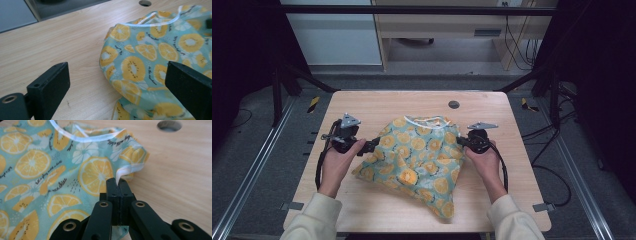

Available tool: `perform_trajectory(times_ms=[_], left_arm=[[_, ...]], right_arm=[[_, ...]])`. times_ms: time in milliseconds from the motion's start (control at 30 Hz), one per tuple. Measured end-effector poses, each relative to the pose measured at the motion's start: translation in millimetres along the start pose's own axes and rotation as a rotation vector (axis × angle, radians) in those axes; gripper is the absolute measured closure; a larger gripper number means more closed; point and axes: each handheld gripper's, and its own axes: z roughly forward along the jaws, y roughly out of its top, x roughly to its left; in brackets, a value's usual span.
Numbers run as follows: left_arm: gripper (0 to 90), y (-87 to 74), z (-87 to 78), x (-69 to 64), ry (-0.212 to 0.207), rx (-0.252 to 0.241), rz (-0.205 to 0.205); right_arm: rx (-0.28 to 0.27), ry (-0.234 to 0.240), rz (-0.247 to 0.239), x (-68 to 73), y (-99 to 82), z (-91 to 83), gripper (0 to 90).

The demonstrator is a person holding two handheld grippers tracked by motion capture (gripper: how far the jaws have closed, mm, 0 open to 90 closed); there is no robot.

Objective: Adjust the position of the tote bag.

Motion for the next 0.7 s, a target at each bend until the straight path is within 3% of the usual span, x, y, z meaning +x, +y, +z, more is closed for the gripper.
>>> perform_trajectory(times_ms=[167,333,500,700], left_arm=[[5.8,5.7,17.6,-5.5,0.006,0.083,-0.003],[5.9,7.4,28.2,-10.0,-0.022,0.107,-0.025],[7.4,10.5,44.7,-11.4,-0.021,0.165,-0.025],[12.1,4.0,46.6,-13.5,-0.052,0.199,-0.041]], right_arm=[[-0.015,-0.039,-0.060,-4.5,-1.8,-26.0,90.0],[-0.018,-0.035,-0.072,-7.5,-6.9,-36.2,90.0],[-0.024,-0.033,-0.073,-7.5,-6.6,-34.9,90.0],[-0.025,-0.030,-0.066,-8.2,-7.0,-34.4,90.0]])
